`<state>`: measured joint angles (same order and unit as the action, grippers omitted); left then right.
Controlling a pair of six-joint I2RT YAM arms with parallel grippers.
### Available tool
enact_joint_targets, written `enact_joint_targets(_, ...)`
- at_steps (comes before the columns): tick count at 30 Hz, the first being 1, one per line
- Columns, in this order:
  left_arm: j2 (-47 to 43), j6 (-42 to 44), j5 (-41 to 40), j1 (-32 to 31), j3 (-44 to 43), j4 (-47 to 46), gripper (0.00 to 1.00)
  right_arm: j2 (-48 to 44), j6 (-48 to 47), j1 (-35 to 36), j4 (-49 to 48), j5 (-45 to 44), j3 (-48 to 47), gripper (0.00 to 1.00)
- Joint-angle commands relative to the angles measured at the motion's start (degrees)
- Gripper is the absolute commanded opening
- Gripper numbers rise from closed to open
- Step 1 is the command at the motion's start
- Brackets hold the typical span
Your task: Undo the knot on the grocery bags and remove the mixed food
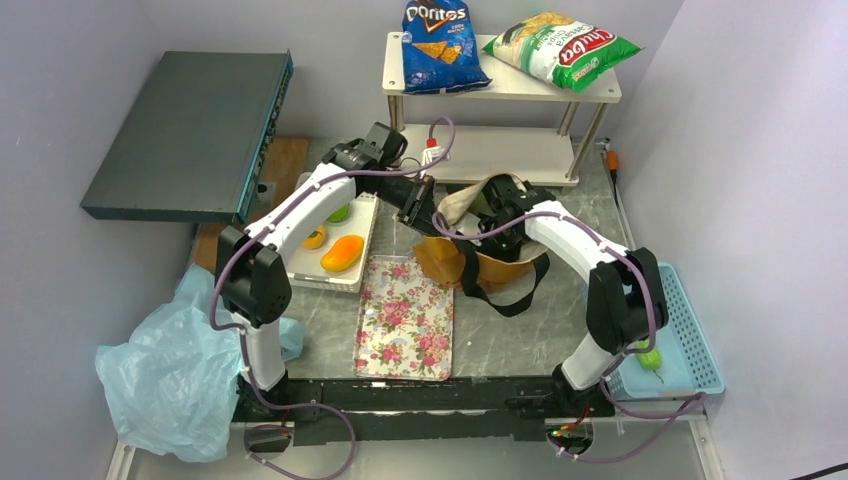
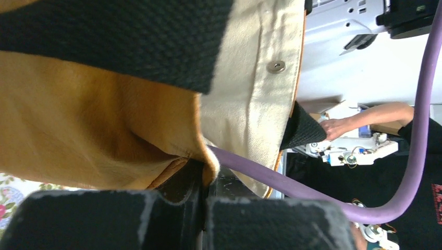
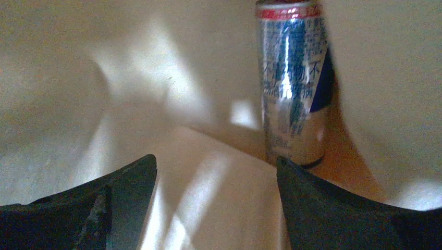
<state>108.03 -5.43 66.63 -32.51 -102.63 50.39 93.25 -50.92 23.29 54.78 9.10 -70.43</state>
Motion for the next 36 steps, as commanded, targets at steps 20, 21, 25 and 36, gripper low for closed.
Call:
enact_joint_targets(20, 1.5, 7.4, -3.0, -1.3, -2.6, 8.4, 0.0, 1.7, 0.6, -1.3, -14.4, -2.3, 10.8, 0.0)
enact_joint_targets(21, 1.4, 7.0, -3.3, -1.3, -2.4, 7.8, 0.0, 0.3, 0.5, -1.3, -13.3, -0.5, 9.8, 0.0)
enact_joint_targets(25, 0.8, 4.7, -4.4, -1.1, -1.8, 4.4, 0.0, -4.5, -0.6, -1.3, -8.5, 5.2, 5.7, 0.0)
enact_joint_targets(36, -4.0, -1.5, -10.8, -0.9, 2.3, -6.6, 0.0, -16.8, -1.6, -1.3, -2.9, 17.6, 1.5, 0.0)
